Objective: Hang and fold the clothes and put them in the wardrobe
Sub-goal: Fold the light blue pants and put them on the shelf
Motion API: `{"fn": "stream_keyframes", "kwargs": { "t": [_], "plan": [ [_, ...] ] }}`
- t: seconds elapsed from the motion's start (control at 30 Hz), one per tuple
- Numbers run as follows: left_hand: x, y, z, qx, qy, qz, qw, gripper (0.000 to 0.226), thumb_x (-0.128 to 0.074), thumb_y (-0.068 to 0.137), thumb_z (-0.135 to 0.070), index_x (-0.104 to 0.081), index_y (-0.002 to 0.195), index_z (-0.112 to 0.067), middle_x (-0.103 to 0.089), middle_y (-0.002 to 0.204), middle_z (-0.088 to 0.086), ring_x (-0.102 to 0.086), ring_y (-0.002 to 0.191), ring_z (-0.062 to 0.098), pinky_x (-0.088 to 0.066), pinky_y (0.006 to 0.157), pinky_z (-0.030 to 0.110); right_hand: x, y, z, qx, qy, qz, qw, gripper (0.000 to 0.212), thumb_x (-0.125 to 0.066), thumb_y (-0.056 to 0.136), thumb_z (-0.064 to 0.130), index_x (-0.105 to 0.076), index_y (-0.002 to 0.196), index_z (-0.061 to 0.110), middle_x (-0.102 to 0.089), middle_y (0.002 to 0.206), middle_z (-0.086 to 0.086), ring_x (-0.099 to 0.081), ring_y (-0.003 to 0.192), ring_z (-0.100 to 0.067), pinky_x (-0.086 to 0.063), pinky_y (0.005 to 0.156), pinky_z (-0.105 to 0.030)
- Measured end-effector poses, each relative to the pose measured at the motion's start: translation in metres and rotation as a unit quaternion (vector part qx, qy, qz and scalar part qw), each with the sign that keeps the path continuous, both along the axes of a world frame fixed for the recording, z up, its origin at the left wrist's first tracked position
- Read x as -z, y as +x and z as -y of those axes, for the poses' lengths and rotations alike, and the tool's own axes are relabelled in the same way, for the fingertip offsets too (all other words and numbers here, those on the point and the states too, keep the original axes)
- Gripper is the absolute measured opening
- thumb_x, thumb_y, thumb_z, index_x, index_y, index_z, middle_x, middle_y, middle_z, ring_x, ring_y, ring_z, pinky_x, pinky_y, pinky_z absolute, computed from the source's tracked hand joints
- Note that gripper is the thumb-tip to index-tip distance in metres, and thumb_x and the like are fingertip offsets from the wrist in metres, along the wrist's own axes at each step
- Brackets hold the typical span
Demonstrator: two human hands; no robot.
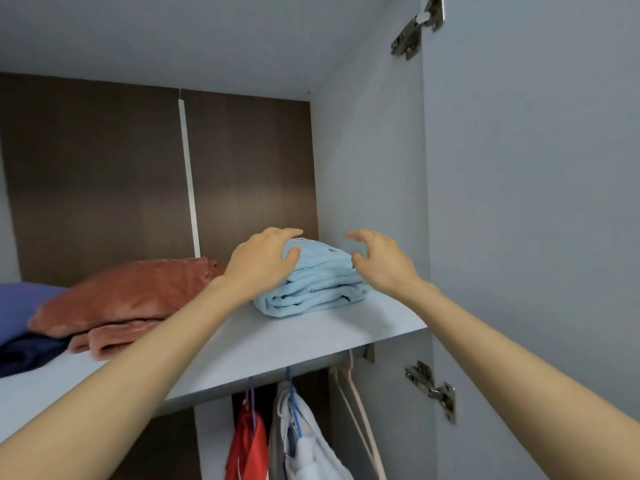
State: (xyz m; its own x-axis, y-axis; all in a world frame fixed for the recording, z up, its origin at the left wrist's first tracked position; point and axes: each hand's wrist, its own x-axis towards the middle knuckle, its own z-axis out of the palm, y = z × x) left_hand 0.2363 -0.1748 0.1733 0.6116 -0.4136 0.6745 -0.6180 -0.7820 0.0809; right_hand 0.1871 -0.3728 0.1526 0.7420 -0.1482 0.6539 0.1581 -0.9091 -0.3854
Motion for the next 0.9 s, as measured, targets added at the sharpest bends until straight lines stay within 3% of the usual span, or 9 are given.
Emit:
{"fn": "stream_keyframes", "kwargs": {
  "t": [0.27, 0.4, 0.5, 0.6, 0.77, 0.9],
  "plan": [
    [0.037, -0.134, 0.003, 0.005, -0.065, 0.005, 0.998, 0.041, -0.043, 0.098, -0.034, -0.046, 0.139, -0.029, -0.051, 0.140, -0.003, -0.048, 0.126, 0.019, -0.040, 0.100, 0.036, 0.027, -0.107, 0.005, -0.062, 0.037, 0.056, 0.996, 0.034, -0.046, 0.095, 0.019, -0.055, 0.127, 0.025, -0.057, 0.129, 0.004, -0.054, 0.112, -0.017, -0.041, 0.081, -0.028],
    [0.059, -0.185, 0.005, -0.003, -0.105, -0.019, 0.994, 0.045, -0.044, 0.097, -0.038, -0.038, 0.142, -0.031, -0.055, 0.134, -0.008, -0.053, 0.119, 0.019, -0.041, 0.093, 0.033, 0.042, -0.157, -0.002, -0.085, 0.053, 0.057, 0.993, 0.032, -0.047, 0.094, 0.020, -0.057, 0.125, 0.025, -0.057, 0.129, 0.005, -0.052, 0.115, -0.017, -0.045, 0.092, -0.035],
    [0.069, -0.217, 0.003, 0.011, -0.109, -0.027, 0.994, 0.046, -0.044, 0.097, -0.038, -0.038, 0.142, -0.029, -0.055, 0.134, -0.005, -0.052, 0.121, 0.017, -0.040, 0.091, 0.030, 0.053, -0.192, -0.004, -0.107, 0.085, 0.052, 0.989, 0.030, -0.049, 0.094, 0.020, -0.058, 0.122, 0.026, -0.058, 0.126, 0.008, -0.055, 0.110, -0.016, -0.046, 0.093, -0.037],
    [0.075, -0.249, 0.000, 0.018, -0.113, -0.029, 0.993, 0.045, -0.044, 0.097, -0.037, -0.041, 0.141, -0.028, -0.055, 0.136, -0.003, -0.052, 0.121, 0.018, -0.043, 0.097, 0.037, 0.065, -0.227, -0.006, -0.117, 0.091, 0.041, 0.988, 0.030, -0.049, 0.092, 0.020, -0.058, 0.119, 0.027, -0.061, 0.120, 0.010, -0.058, 0.096, -0.015, -0.049, 0.087, -0.036],
    [0.097, -0.294, -0.015, 0.044, -0.093, -0.060, 0.993, 0.045, -0.044, 0.097, -0.039, -0.042, 0.140, -0.029, -0.055, 0.135, -0.006, -0.055, 0.113, 0.013, -0.046, 0.093, 0.036, 0.095, -0.286, -0.018, -0.114, 0.088, 0.018, 0.989, 0.027, -0.051, 0.091, 0.020, -0.060, 0.115, 0.030, -0.064, 0.109, 0.014, -0.054, 0.072, -0.001, -0.048, 0.079, -0.030],
    [0.126, -0.327, -0.030, 0.074, -0.089, -0.087, 0.989, 0.042, -0.046, 0.096, -0.039, -0.045, 0.137, -0.031, -0.056, 0.133, -0.007, -0.056, 0.109, 0.008, -0.043, 0.088, 0.027, 0.124, -0.336, -0.036, -0.094, 0.149, 0.006, 0.984, 0.025, -0.053, 0.091, 0.018, -0.063, 0.111, 0.030, -0.065, 0.100, 0.019, -0.057, 0.077, -0.003, -0.046, 0.076, -0.024]
  ]
}}
